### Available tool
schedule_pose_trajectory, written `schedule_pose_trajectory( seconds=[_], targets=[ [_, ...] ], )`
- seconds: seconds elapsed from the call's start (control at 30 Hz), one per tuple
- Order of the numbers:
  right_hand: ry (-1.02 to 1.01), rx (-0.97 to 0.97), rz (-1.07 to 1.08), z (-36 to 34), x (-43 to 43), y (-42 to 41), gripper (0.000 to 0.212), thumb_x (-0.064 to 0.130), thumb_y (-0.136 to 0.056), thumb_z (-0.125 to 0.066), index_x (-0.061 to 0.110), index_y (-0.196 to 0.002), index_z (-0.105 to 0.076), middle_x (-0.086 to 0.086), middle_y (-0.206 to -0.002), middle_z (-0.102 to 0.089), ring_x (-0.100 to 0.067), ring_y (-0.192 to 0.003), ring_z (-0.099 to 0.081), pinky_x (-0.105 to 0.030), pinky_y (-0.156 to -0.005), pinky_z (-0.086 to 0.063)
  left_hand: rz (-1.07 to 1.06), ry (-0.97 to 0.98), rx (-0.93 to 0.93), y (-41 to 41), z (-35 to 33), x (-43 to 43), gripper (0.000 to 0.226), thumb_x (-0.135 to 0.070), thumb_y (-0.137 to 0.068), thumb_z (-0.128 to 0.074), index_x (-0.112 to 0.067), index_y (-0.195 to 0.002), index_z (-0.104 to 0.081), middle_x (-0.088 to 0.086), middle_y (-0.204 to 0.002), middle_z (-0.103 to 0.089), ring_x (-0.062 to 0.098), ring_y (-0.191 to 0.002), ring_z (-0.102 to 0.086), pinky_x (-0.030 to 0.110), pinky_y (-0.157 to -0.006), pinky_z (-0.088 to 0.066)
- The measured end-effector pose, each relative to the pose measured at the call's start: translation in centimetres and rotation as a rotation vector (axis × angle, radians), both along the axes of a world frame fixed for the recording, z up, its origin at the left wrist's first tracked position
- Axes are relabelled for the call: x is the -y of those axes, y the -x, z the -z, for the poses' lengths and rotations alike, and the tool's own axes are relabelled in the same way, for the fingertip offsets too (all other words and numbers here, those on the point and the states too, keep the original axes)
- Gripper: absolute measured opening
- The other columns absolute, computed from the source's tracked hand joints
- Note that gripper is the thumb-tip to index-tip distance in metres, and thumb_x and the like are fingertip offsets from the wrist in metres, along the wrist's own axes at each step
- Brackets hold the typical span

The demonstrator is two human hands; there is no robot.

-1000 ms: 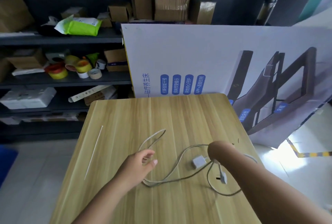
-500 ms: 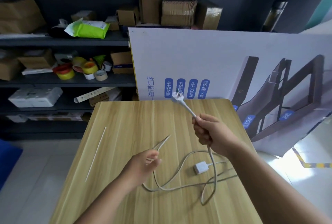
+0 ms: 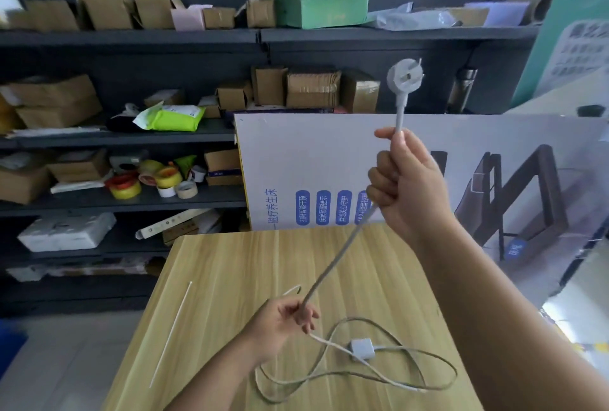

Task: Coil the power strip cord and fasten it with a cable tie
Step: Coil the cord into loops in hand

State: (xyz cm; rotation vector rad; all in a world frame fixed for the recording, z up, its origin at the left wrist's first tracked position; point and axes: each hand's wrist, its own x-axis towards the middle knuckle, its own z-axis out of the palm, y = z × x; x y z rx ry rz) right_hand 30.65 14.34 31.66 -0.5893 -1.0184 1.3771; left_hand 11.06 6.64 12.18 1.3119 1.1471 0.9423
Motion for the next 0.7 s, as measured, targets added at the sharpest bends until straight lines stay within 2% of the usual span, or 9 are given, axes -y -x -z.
schedule_pose_trajectory(
  seconds=[0.07, 0.17, 0.27, 0.37, 0.43, 0.47, 0.5, 0.57, 0.7],
  targets=[
    [-0.032, 0.051, 0.104, 0.0, -0.7, -2.1, 0.029, 0.022, -0.104, -0.038, 0.016, -0.088, -0.061, 0.003, -0.054, -0.032, -0.01, -0.044, -0.024, -0.021, -0.039, -0.025, -0.042, -0.056, 0.011, 2.1, -0.9, -0.1, 0.046, -0.062, -0.068, -0.072, -0.017, -0.078, -0.074, -0.004, -0.06, -0.065, 0.009, -0.065, -0.061, 0.021, -0.073, -0.05],
    [-0.019, -0.001, 0.287, -0.1, -1.4, -5.2, 0.032, 0.02, -0.103, -0.037, 0.018, -0.079, -0.058, 0.005, -0.052, -0.034, -0.009, -0.041, -0.026, -0.018, -0.038, -0.023, -0.011, -0.108, -0.182, 4.6, -2.6, -0.2, 0.039, -0.061, -0.072, -0.068, -0.024, -0.081, -0.074, -0.005, -0.062, -0.062, 0.006, -0.063, -0.055, 0.022, -0.069, -0.046],
    [-0.015, -0.059, 0.478, -0.9, -1.9, -8.1, 0.032, 0.022, -0.1, -0.039, 0.022, -0.073, -0.056, 0.007, -0.049, -0.032, -0.01, -0.041, -0.024, -0.016, -0.04, -0.021, 0.008, -0.061, -0.379, 6.7, -3.1, -0.2, 0.03, -0.054, -0.08, -0.061, -0.025, -0.081, -0.07, -0.004, -0.058, -0.057, 0.007, -0.059, -0.052, 0.029, -0.066, -0.044],
    [-0.024, 0.053, 0.548, -0.8, -1.9, -9.7, 0.03, 0.027, -0.098, -0.043, 0.025, -0.073, -0.058, 0.008, -0.047, -0.031, -0.01, -0.039, -0.024, -0.015, -0.039, -0.022, -0.166, -0.069, -0.37, 7.9, -3.4, 0.2, 0.049, -0.073, -0.073, -0.056, -0.027, -0.083, -0.07, -0.002, -0.055, -0.057, 0.011, -0.055, -0.049, 0.03, -0.061, -0.038],
    [-0.024, 0.246, 0.495, 0.1, -1.3, -9.4, 0.028, 0.027, -0.098, -0.046, 0.025, -0.076, -0.063, 0.01, -0.045, -0.033, -0.009, -0.037, -0.027, -0.015, -0.038, -0.023, -0.281, -0.15, -0.371, 7.4, -4.6, 0.0, 0.031, -0.064, -0.079, -0.06, -0.037, -0.085, -0.073, 0.001, -0.071, -0.072, 0.02, -0.062, -0.057, 0.031, -0.063, -0.043],
    [-0.017, 0.357, 0.442, 0.9, -1.0, -8.8, 0.028, 0.025, -0.099, -0.046, 0.024, -0.079, -0.065, 0.011, -0.044, -0.034, -0.008, -0.036, -0.028, -0.016, -0.037, -0.024, -0.32, -0.185, -0.379, 6.8, -5.6, -0.2, 0.014, -0.05, -0.084, -0.064, -0.04, -0.084, -0.075, -0.002, -0.082, -0.075, 0.02, -0.07, -0.064, 0.031, -0.068, -0.048],
    [-0.011, 0.463, 0.381, 1.7, -0.6, -7.8, 0.029, 0.022, -0.101, -0.044, 0.022, -0.082, -0.066, 0.011, -0.044, -0.035, -0.008, -0.037, -0.029, -0.018, -0.037, -0.025, -0.353, -0.235, -0.385, 6.2, -6.5, -0.5, 0.011, -0.037, -0.086, -0.067, -0.042, -0.081, -0.075, -0.008, -0.087, -0.076, 0.013, -0.076, -0.067, 0.028, -0.072, -0.05],
    [0.007, 0.618, 0.258, 3.9, 0.3, -5.2, 0.029, 0.02, -0.102, -0.043, 0.017, -0.086, -0.067, 0.006, -0.049, -0.039, -0.01, -0.041, -0.033, -0.02, -0.039, -0.027, -0.369, -0.331, -0.392, 4.7, -8.4, -1.2, 0.013, -0.024, -0.083, -0.073, -0.037, -0.084, -0.074, -0.019, -0.082, -0.074, 0.001, -0.076, -0.066, 0.016, -0.069, -0.05],
    [0.082, 0.733, 0.044, 7.9, 2.8, 1.0, 0.025, 0.015, -0.102, -0.043, 0.012, -0.092, -0.065, 0.001, -0.07, -0.065, -0.018, -0.061, -0.06, -0.026, -0.051, -0.046, -0.346, -0.445, -0.455, 1.3, -11.8, -2.0, 0.024, -0.024, -0.075, -0.08, -0.027, -0.09, -0.061, -0.012, -0.071, -0.056, 0.001, -0.055, -0.047, 0.012, -0.055, -0.04]
  ],
)
